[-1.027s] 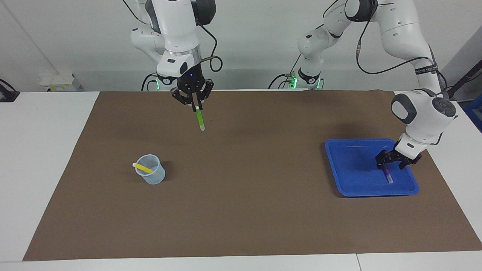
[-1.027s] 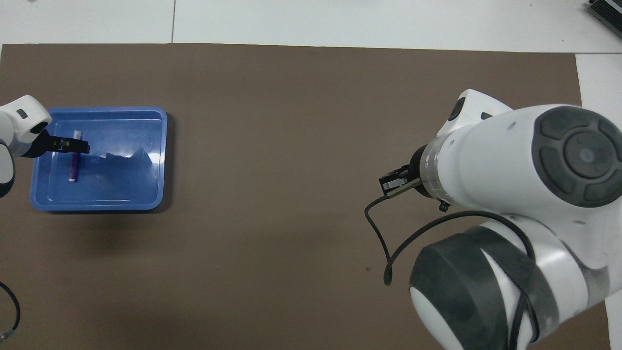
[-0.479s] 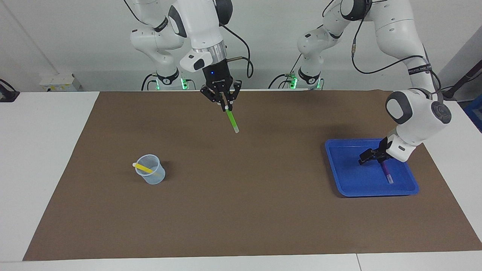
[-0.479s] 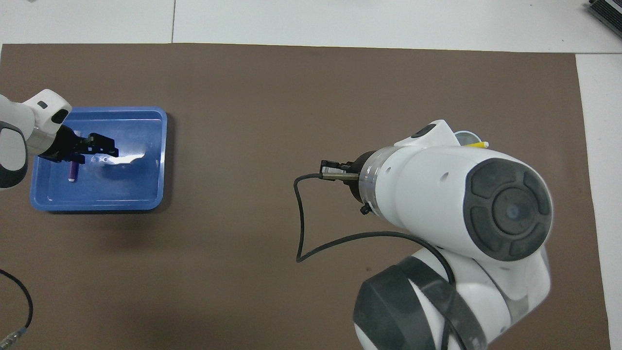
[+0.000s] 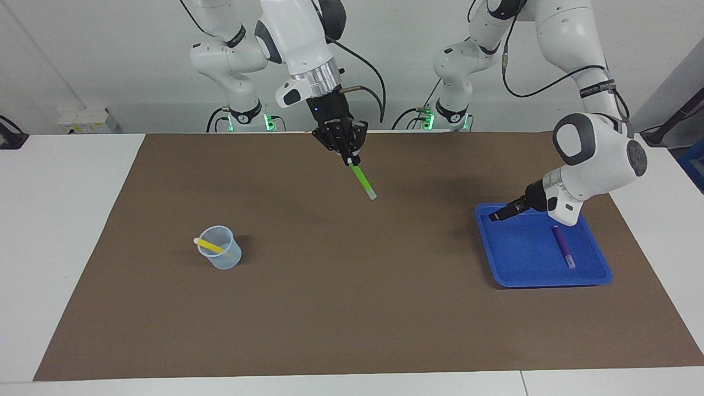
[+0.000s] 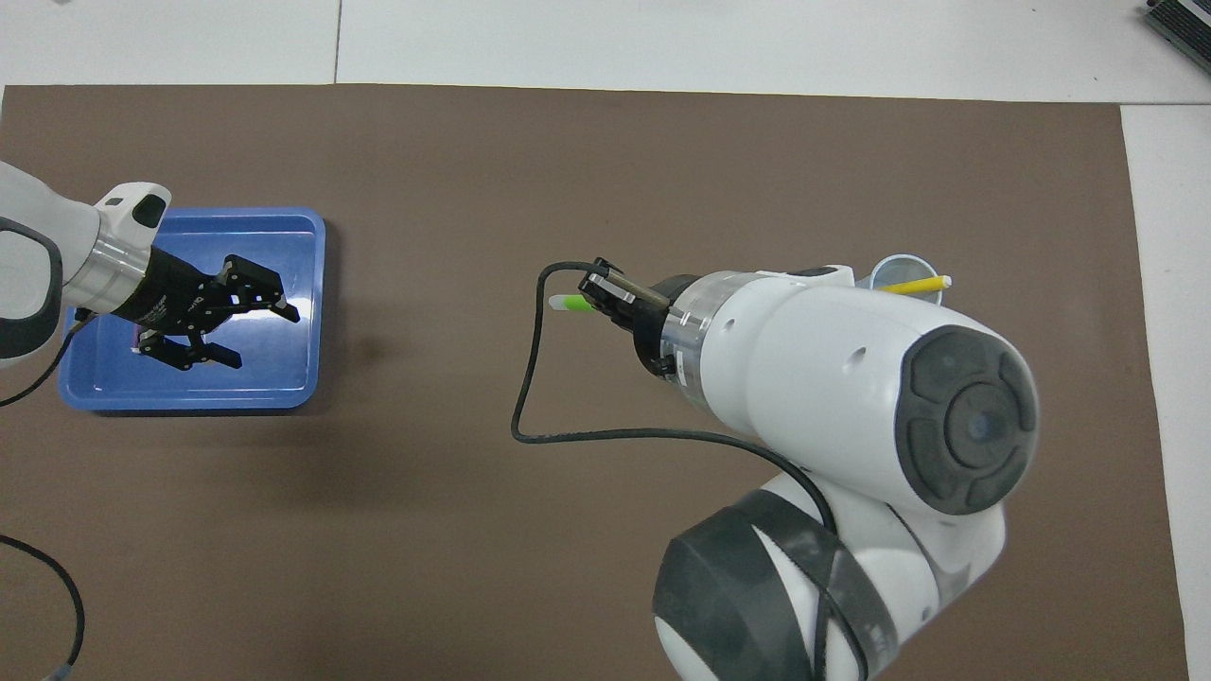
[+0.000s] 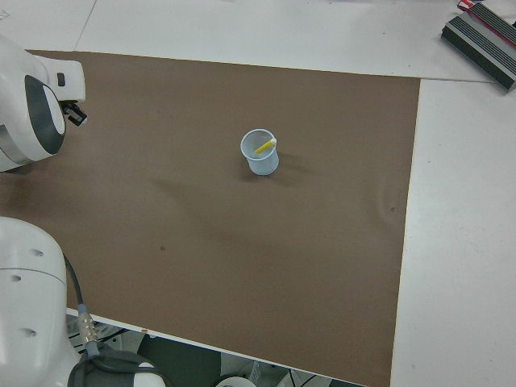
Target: Right arm passes pens to left for tray arrangement
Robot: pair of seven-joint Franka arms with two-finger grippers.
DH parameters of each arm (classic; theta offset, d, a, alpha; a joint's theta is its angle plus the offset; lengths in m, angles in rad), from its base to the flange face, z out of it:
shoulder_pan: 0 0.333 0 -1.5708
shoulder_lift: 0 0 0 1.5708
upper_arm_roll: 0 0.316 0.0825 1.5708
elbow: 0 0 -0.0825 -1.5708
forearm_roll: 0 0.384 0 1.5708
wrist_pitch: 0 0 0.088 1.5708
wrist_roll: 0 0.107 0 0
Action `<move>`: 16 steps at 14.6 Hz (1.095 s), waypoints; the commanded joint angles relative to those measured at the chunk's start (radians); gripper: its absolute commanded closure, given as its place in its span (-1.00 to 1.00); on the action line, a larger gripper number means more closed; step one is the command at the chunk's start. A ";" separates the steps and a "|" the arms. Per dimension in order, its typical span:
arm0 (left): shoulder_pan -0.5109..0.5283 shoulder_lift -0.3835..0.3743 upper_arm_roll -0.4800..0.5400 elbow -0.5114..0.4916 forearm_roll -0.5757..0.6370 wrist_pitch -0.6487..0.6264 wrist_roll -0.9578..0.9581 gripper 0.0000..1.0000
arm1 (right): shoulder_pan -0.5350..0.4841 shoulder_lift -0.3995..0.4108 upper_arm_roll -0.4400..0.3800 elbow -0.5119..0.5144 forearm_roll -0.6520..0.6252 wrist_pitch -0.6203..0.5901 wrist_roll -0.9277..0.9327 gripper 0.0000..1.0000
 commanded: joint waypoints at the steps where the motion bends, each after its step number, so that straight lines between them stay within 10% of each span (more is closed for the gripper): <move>1: -0.012 -0.024 0.007 -0.007 -0.093 -0.080 -0.128 -0.97 | 0.010 0.013 0.004 0.005 0.066 0.029 0.089 1.00; 16: -0.063 -0.105 -0.092 0.079 -0.443 -0.041 -0.819 -0.94 | 0.121 0.119 0.004 0.069 0.156 0.166 0.264 1.00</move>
